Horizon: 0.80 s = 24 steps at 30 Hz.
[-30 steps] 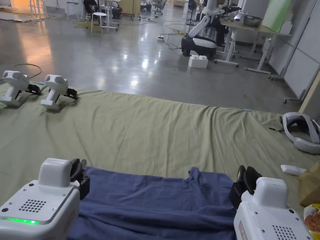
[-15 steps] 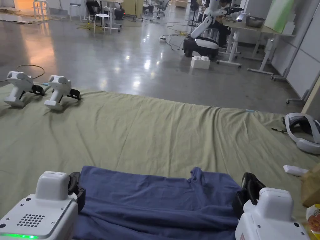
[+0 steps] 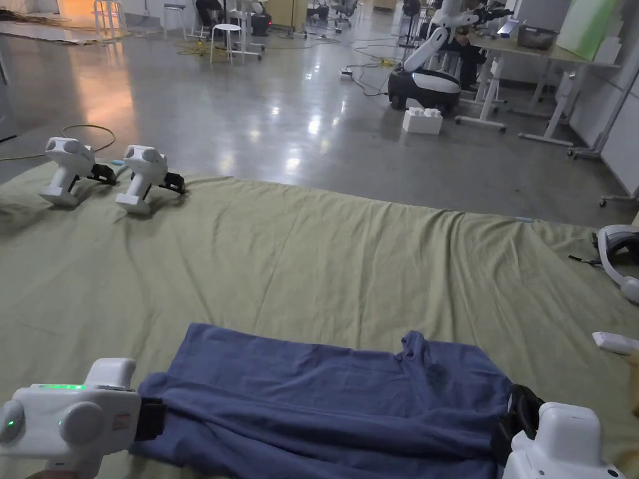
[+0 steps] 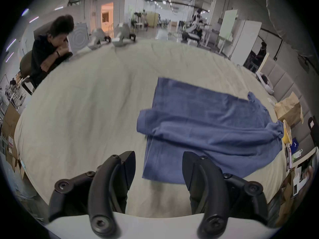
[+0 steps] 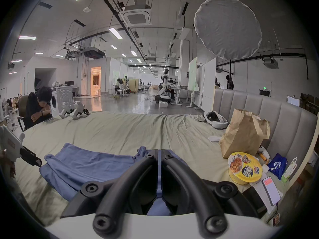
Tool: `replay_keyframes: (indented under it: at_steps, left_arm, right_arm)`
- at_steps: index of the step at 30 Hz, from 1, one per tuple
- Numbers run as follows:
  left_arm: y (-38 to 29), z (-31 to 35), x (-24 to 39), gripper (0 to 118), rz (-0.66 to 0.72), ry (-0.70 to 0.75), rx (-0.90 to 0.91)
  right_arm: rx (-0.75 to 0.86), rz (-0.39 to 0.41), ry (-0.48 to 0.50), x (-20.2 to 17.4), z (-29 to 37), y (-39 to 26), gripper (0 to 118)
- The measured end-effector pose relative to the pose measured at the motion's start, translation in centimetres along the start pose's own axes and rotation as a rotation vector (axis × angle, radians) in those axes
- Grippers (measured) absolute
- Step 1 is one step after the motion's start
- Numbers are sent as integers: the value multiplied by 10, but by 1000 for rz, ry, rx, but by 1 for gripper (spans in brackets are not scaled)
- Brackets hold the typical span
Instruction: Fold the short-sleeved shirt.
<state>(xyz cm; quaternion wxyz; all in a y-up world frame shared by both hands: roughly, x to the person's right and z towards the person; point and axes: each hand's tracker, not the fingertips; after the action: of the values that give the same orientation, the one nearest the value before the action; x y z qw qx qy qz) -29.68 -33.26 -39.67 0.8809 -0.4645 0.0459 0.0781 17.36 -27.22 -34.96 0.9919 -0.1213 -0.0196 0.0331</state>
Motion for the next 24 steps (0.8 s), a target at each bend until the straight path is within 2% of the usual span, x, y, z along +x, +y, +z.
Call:
replay_keyframes:
  at_steps: [2,3,6,11,12,14,18,20,22,24]
  left_arm:
    - [0,-9,3,68,-6,27,-33]
    - [-1,-15,5,73,-10,40,-63]
    - [-7,-29,11,73,-38,79,-187]
    - [-12,-20,26,72,-49,114,-143]
    - [-10,-35,14,72,-60,119,-147]
    - [-12,-39,15,63,-85,114,-137]
    - [-13,-35,17,24,-106,79,-132]
    - [-14,-25,21,14,-108,51,-125]
    - [-18,-18,20,10,-115,35,-114]
    - [-19,-16,18,9,-113,31,-94]
  right_arm:
    - [-16,-3,-2,1,-1,-3,5]
    - [-30,-5,0,2,-2,-5,5]
    - [-62,-8,15,5,-1,-9,5]
    - [-92,17,3,12,0,-17,5]
    - [-98,17,0,15,-1,-17,5]
    - [-109,9,-8,20,-1,-19,5]
    - [-149,-11,-28,34,-8,-22,5]
    - [-184,-19,-45,43,-14,-23,8]
    - [-235,-25,-54,55,-20,-24,25]
    - [-290,-35,-52,68,-28,-26,37]
